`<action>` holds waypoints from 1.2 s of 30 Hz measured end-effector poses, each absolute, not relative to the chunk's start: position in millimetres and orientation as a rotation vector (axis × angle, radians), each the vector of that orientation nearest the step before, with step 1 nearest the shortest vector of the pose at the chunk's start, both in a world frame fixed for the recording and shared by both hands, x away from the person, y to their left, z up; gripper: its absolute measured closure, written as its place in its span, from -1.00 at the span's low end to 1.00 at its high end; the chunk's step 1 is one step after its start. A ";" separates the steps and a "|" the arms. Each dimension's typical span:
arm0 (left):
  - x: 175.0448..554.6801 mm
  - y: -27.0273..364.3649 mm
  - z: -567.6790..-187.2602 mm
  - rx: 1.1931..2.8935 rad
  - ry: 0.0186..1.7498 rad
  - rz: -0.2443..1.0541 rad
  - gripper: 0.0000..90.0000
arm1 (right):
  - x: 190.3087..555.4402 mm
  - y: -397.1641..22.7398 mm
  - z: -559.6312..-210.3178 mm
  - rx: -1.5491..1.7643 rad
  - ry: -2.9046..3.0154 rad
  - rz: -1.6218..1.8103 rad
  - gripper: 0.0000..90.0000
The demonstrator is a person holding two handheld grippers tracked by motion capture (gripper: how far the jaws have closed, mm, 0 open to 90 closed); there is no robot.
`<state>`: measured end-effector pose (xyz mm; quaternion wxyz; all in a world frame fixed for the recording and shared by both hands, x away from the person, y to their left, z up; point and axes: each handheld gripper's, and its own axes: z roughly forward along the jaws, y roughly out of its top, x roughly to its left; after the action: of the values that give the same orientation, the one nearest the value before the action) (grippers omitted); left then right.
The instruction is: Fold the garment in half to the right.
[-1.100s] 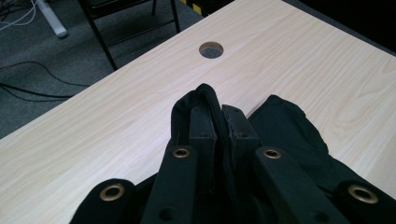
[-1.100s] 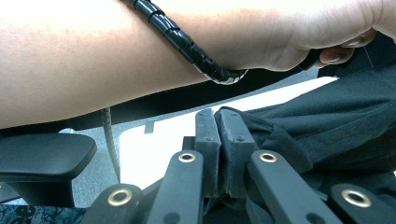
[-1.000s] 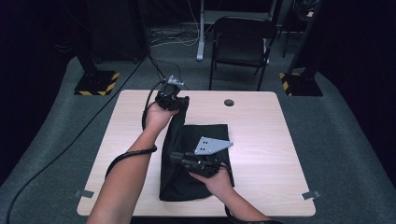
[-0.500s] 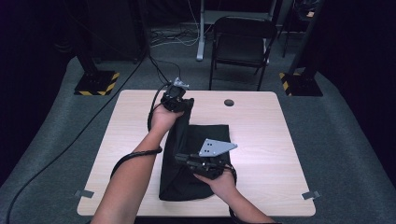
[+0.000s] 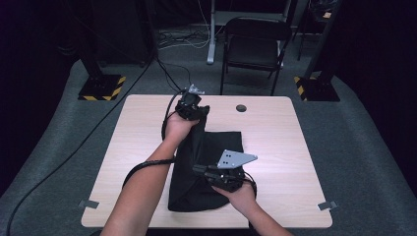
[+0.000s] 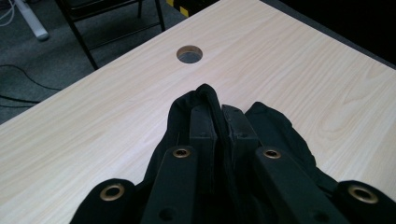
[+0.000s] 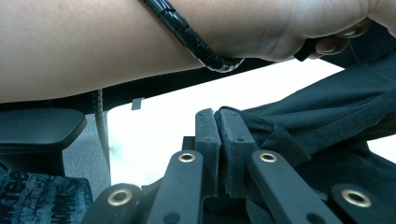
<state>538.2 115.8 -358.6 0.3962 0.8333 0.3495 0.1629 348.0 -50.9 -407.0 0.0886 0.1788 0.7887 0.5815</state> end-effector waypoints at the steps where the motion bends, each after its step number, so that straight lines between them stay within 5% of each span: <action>1: 538.3 114.2 -359.2 2.112 0.886 0.411 0.85 | 347.6 -52.0 -407.4 0.535 2.346 1.730 0.93; 36: 540.0 73.4 -386.7 2.125 0.857 0.373 0.89 | 337.9 -85.5 -429.7 0.630 2.348 1.662 0.93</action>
<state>540.0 73.4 -386.7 0.3985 0.8396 0.3385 0.1472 337.9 -85.5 -429.7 0.0984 0.2129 0.7935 0.5615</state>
